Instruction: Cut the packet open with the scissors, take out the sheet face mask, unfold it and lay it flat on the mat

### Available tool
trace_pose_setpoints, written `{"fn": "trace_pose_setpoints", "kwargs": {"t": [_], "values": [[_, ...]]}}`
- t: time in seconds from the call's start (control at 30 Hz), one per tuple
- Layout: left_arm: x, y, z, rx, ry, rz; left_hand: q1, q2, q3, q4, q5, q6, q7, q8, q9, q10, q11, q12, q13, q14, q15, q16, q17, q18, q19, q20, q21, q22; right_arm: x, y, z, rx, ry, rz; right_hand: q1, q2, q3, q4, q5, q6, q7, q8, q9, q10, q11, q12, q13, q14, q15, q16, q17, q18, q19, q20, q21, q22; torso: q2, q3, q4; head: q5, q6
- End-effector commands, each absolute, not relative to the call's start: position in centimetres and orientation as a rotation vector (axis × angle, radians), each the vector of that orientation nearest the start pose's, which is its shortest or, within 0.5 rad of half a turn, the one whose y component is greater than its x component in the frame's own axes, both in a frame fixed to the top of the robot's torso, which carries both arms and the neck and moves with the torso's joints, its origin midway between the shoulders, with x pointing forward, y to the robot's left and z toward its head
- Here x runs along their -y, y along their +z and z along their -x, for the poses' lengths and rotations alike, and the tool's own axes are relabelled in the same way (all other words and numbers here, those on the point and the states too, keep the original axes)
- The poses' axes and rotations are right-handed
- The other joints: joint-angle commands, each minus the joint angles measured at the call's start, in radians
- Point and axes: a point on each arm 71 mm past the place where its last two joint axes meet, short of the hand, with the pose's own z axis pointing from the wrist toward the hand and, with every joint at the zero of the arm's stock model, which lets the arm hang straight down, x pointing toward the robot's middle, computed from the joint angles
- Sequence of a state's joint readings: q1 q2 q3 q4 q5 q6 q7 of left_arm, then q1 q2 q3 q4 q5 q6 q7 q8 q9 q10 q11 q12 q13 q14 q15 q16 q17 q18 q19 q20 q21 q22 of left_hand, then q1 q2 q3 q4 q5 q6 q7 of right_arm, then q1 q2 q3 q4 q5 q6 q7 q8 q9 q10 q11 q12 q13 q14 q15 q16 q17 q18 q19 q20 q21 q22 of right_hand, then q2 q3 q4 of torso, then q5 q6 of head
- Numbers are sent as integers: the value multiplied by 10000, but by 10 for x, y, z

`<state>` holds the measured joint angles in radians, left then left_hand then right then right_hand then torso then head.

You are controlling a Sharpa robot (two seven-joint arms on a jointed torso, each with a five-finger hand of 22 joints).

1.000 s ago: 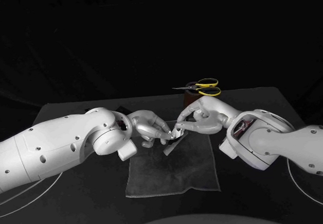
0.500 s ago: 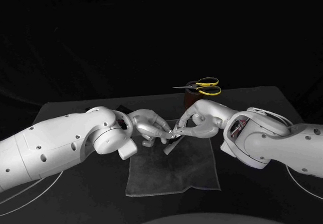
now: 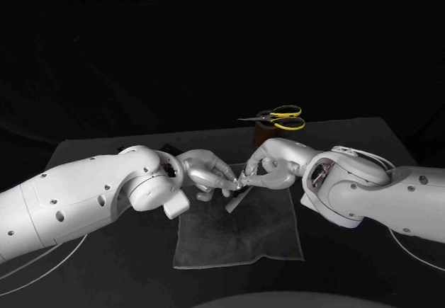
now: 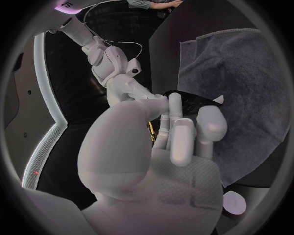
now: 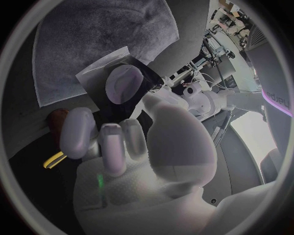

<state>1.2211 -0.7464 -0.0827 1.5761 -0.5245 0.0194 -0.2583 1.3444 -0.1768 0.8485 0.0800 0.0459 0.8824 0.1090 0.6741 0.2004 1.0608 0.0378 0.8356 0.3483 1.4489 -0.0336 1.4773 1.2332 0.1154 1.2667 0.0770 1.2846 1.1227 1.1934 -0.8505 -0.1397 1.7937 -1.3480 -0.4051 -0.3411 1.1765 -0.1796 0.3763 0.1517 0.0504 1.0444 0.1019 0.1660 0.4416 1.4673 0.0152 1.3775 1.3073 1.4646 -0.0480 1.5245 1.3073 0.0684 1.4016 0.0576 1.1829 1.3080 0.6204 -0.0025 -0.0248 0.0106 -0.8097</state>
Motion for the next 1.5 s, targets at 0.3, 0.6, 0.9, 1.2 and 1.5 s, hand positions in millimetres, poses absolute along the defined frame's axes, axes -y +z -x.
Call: {"fn": "trace_pose_setpoints", "kwargs": {"t": [0.3,0.6,0.9,1.2,1.5], "values": [[-131,-216,-450,-23458,-11697,5399,-1,70,55,-15,35,27,9,73,899,99,-54,3,9,64,28,49,9,-84,42,0,27,8,137,-212,-412,-19083,7483,688,456,312,-7,-21,-11,308,-43,-15,-18,653,19,107,1782,916,46,65,2200,142,8,48,-20,1452,-4,-2,-5,15,-42],[-131,-216,-450,-23449,-11688,5398,-21,66,97,-37,35,23,13,74,912,97,-51,2,15,59,30,44,-11,-82,37,0,29,6,133,-214,-409,-19468,7689,1050,545,445,-27,20,-15,522,-124,55,-8,667,-44,143,1798,926,5,88,2223,136,24,10,9,1471,-6,0,-1,13,-56],[-131,-216,-450,-23438,-11668,5407,-21,66,97,-37,35,23,13,74,912,97,-51,2,15,59,30,44,-11,-82,37,0,29,6,134,-212,-412,-19048,8077,489,1365,924,380,-399,-19,853,-361,198,41,760,-257,461,1943,1003,-171,288,2441,51,232,-110,431,1618,-4,-1,-2,-1,-68],[-131,-217,-450,-23445,-11658,5409,-21,66,97,-37,35,23,13,74,912,97,-51,2,15,59,30,44,-11,-82,37,0,29,6,140,-205,-417,-18002,8567,-633,1752,1143,904,-863,-17,1096,-468,449,201,852,-360,812,2106,1048,-269,417,2583,-23,411,-214,787,1740,-7,-2,-4,-3,-55],[-132,-217,-450,-23448,-11635,5420,-40,62,127,-53,34,19,16,75,924,95,-48,1,20,60,33,43,-11,-83,38,1,36,13,142,-201,-414,-17682,9129,-1434,1704,1107,1095,-991,-17,1142,-486,540,264,884,-380,961,2177,1057,-290,446,2615,-46,464,-240,895,1775,-6,2,-7,-9,-39]]}}
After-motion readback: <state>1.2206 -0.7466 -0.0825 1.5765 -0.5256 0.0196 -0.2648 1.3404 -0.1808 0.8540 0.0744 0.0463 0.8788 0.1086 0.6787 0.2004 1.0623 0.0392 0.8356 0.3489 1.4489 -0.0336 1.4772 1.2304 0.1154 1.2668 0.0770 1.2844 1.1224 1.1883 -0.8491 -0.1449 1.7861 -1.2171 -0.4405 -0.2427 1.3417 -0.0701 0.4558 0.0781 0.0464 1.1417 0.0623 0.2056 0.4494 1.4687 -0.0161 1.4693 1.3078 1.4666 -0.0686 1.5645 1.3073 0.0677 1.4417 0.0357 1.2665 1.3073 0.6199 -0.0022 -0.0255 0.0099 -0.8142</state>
